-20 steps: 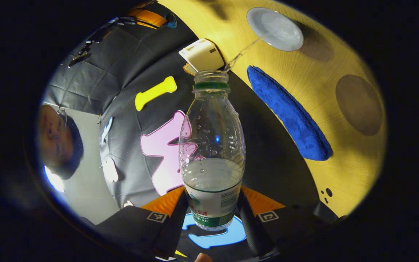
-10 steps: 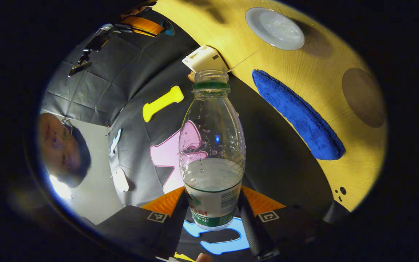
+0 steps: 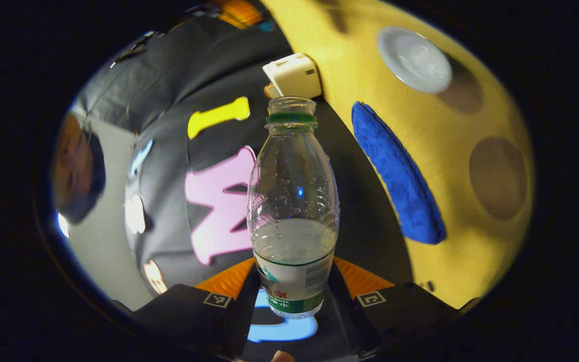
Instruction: Open the teacup lid with one hand, grasp the water bottle and pour water into the teacup with the other hand; after pouring, place the water bottle on the coaster and then close the teacup lid.
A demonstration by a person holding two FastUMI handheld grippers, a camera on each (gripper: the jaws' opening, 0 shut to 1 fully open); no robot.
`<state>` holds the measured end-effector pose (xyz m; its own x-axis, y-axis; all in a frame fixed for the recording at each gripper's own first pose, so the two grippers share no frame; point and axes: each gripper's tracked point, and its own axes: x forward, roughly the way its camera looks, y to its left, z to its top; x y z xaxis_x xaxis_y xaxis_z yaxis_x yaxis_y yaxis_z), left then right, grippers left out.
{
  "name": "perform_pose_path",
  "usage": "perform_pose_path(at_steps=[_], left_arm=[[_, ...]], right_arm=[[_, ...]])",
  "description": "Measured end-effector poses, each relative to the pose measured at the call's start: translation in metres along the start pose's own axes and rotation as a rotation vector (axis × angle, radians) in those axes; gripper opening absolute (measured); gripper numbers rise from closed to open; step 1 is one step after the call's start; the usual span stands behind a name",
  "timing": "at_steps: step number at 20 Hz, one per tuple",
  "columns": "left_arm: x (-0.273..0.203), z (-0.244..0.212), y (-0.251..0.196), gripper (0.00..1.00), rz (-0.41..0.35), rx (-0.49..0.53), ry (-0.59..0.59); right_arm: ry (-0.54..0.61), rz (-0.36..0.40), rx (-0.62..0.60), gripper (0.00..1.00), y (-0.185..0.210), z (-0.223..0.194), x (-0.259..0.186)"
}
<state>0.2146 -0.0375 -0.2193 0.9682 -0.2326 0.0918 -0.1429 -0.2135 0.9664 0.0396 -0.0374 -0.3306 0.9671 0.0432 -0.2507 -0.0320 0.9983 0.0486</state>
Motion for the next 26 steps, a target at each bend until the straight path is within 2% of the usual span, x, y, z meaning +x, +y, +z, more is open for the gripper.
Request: perform_pose_path(at_steps=[1,2,5,8,11,12,14,20,22,26], left_arm=[[-0.005,-0.004,-0.001,0.75,-0.025,-0.105,0.026],[-0.010,-0.004,-0.001,0.75,-0.040,-0.208,0.052],[-0.021,-0.012,0.003,0.75,-0.045,-0.522,0.117],[-0.025,-0.016,0.009,0.75,-0.064,-0.917,0.180],[-0.029,-0.016,-0.008,0.75,-0.133,-1.283,0.214],[-0.032,-0.014,-0.023,0.75,-0.174,-1.465,0.247],[-0.029,-0.011,-0.042,0.75,-0.203,-1.666,0.280],[-0.033,0.003,-0.083,0.75,-0.219,-1.911,0.338],[-0.032,0.007,-0.095,0.76,-0.223,-1.934,0.357],[-0.032,0.008,-0.120,0.76,-0.243,-1.903,0.407]], right_arm=[[0.001,0.000,0.003,0.24,0.002,-0.001,0.002],[0.001,-0.001,0.005,0.34,0.003,-0.002,0.004],[0.008,0.000,0.007,0.34,0.007,-0.004,0.008],[0.010,0.008,0.010,0.34,0.015,-0.003,0.010],[0.011,0.015,0.005,0.34,0.019,-0.001,0.012],[0.009,0.017,0.004,0.34,0.021,0.000,0.012],[0.009,0.019,0.004,0.34,0.022,0.001,0.012],[0.026,0.025,0.002,0.34,0.025,-0.004,0.010],[0.026,0.025,0.008,0.34,0.026,-0.003,0.010],[0.028,0.027,0.006,0.34,0.028,-0.003,0.011]])
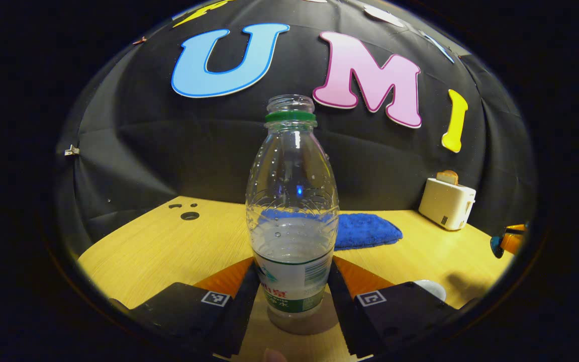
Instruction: Open the teacup lid with one hand, grasp the water bottle and pour water into the teacup with the other hand; after pouring, place the water bottle on the coaster and then close the teacup lid.
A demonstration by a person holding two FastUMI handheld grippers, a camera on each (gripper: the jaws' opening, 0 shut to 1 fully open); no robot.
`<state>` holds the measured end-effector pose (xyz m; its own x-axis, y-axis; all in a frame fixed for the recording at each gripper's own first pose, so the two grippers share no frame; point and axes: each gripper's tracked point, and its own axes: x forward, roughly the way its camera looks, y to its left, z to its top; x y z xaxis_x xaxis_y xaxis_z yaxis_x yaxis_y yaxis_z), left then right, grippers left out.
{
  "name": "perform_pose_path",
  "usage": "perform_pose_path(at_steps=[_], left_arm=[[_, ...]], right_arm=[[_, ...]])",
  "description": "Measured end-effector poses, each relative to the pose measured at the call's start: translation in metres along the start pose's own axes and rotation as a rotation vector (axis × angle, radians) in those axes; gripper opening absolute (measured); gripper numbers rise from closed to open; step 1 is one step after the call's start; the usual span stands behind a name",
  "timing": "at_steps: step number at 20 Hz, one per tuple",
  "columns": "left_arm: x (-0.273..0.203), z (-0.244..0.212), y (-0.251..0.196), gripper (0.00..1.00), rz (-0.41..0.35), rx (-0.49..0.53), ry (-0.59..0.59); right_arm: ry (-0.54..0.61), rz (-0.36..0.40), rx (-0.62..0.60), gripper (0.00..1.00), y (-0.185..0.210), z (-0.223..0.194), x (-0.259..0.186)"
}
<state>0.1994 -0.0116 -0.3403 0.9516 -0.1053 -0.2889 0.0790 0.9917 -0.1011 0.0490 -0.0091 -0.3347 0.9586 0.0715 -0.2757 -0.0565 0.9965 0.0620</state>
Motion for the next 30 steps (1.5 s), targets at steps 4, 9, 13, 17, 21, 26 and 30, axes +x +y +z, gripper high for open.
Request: perform_pose_path(at_steps=[4,9,13,17,21,26,30], left_arm=[[-0.001,-0.010,-0.008,0.77,-0.019,0.005,0.005],[-0.001,-0.017,-0.016,0.84,-0.035,0.037,0.025],[-0.006,-0.025,-0.018,0.96,-0.040,0.032,0.046],[-0.020,-0.036,-0.018,0.96,-0.045,0.062,0.073],[-0.043,-0.045,-0.015,0.96,-0.050,0.073,0.101],[-0.075,-0.050,0.002,0.96,-0.020,0.072,0.115],[-0.091,-0.041,0.016,0.96,0.006,0.077,0.088]], right_arm=[[0.000,0.005,0.002,0.32,0.002,0.001,0.003],[-0.001,0.013,0.019,0.34,0.010,0.001,0.005],[-0.002,0.033,0.041,0.34,0.020,0.001,0.007],[0.000,0.072,0.080,0.34,0.046,0.000,0.013],[-0.010,0.118,0.105,0.34,0.079,0.003,0.025],[-0.005,0.178,0.113,0.34,0.120,0.004,0.042],[0.009,0.215,0.111,0.34,0.148,0.001,0.052]])
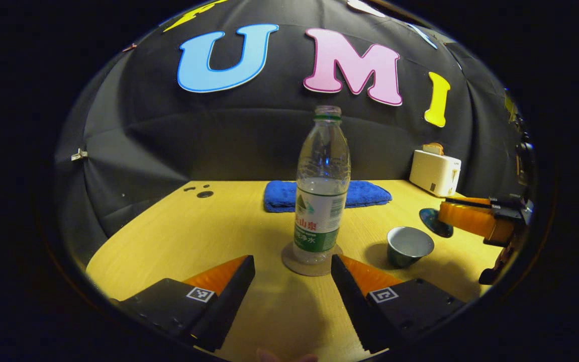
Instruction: Open the teacup lid with one hand, grasp the water bottle and pour water into the teacup with the other hand; after pouring, place the water bottle on the coaster and then close the teacup lid.
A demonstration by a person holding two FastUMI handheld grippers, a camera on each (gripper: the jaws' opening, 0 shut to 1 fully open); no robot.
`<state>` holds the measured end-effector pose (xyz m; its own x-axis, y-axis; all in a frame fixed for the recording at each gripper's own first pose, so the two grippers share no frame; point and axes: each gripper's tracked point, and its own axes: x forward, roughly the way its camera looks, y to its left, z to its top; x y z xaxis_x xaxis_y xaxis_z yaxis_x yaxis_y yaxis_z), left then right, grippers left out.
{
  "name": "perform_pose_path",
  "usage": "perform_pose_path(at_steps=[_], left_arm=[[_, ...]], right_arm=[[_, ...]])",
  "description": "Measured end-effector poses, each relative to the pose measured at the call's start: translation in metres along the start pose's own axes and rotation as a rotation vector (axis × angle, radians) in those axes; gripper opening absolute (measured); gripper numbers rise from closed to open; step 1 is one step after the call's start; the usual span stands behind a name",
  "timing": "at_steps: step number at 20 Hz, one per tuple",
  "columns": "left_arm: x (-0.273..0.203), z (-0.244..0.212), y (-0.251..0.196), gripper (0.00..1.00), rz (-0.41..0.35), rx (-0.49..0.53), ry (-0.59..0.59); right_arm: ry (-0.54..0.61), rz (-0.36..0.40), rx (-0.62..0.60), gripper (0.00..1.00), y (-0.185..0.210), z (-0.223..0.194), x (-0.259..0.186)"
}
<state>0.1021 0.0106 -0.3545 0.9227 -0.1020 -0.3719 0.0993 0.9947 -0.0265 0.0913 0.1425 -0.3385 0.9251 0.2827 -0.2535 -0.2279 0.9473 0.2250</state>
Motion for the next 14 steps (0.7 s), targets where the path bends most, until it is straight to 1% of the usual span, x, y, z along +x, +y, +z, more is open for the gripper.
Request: perform_pose_path(at_steps=[1,4,9,13,14], left_arm=[[-0.003,0.001,0.003,0.96,0.003,0.008,-0.004],[-0.008,0.005,0.008,0.96,0.001,0.042,-0.018],[-0.010,0.007,0.015,0.96,-0.006,0.050,-0.022],[-0.010,0.009,0.018,0.95,-0.003,0.047,-0.020],[-0.010,0.009,0.019,0.96,-0.002,0.048,-0.020]], right_arm=[[0.012,0.006,-0.005,0.29,0.005,-0.003,0.004],[0.044,0.008,-0.006,0.34,0.012,-0.012,0.014],[0.094,-0.011,0.017,0.34,0.010,-0.027,0.027],[0.114,-0.004,0.022,0.34,0.013,-0.031,0.033],[0.120,-0.005,0.017,0.32,0.014,-0.032,0.034]])
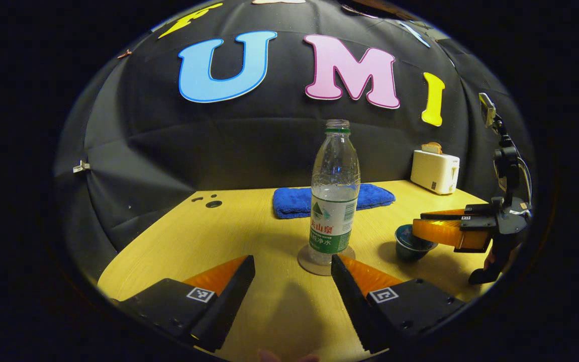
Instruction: Open the teacup lid with one hand, grasp the water bottle and pour water into the teacup with the other hand; after pouring, place the water bottle on the coaster and then close the teacup lid.
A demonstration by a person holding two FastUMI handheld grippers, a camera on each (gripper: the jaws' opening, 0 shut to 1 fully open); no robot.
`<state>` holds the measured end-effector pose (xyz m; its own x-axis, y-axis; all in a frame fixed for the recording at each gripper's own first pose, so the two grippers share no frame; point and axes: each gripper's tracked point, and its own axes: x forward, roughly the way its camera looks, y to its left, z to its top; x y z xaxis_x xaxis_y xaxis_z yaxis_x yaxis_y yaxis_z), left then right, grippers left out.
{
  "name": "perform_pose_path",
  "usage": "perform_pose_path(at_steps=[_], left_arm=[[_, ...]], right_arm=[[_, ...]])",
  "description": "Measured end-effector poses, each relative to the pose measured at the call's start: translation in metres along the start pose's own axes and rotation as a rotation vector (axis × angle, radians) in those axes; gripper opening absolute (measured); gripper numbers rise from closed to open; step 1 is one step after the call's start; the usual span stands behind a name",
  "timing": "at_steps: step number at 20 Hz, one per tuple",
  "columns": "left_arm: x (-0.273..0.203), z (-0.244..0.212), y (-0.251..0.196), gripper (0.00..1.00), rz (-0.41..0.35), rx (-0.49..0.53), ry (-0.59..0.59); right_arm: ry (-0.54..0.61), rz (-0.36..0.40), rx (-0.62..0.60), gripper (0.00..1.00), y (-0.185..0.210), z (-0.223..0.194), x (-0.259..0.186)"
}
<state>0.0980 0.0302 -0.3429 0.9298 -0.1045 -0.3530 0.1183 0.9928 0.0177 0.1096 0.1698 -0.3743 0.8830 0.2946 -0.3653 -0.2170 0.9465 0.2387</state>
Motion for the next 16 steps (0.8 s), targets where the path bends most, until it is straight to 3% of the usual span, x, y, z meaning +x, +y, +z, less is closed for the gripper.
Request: perform_pose_path(at_steps=[1,2,4,6,8,10,16], left_arm=[[0.001,0.001,0.001,0.95,0.001,0.004,0.001],[0.001,0.001,0.001,0.95,0.004,0.010,0.000],[0.001,0.004,0.000,0.96,0.003,0.015,-0.003],[0.000,0.009,-0.001,0.95,0.002,0.019,-0.009],[0.000,0.012,-0.002,0.95,0.002,0.025,-0.016],[-0.001,0.016,-0.002,0.95,0.003,0.027,-0.020],[-0.017,0.042,-0.011,0.95,0.011,-0.001,-0.042]], right_arm=[[0.007,-0.003,-0.006,0.30,0.000,-0.001,0.000],[0.015,-0.002,-0.012,0.36,0.001,-0.003,0.000],[0.019,-0.008,-0.020,0.39,0.001,-0.003,0.000],[0.025,-0.012,-0.019,0.34,0.000,-0.004,-0.001],[0.031,-0.014,-0.013,0.44,-0.002,-0.005,-0.002],[0.014,-0.006,-0.006,0.62,-0.001,0.002,-0.006],[-0.097,-0.014,0.002,0.92,0.000,0.055,-0.044]])
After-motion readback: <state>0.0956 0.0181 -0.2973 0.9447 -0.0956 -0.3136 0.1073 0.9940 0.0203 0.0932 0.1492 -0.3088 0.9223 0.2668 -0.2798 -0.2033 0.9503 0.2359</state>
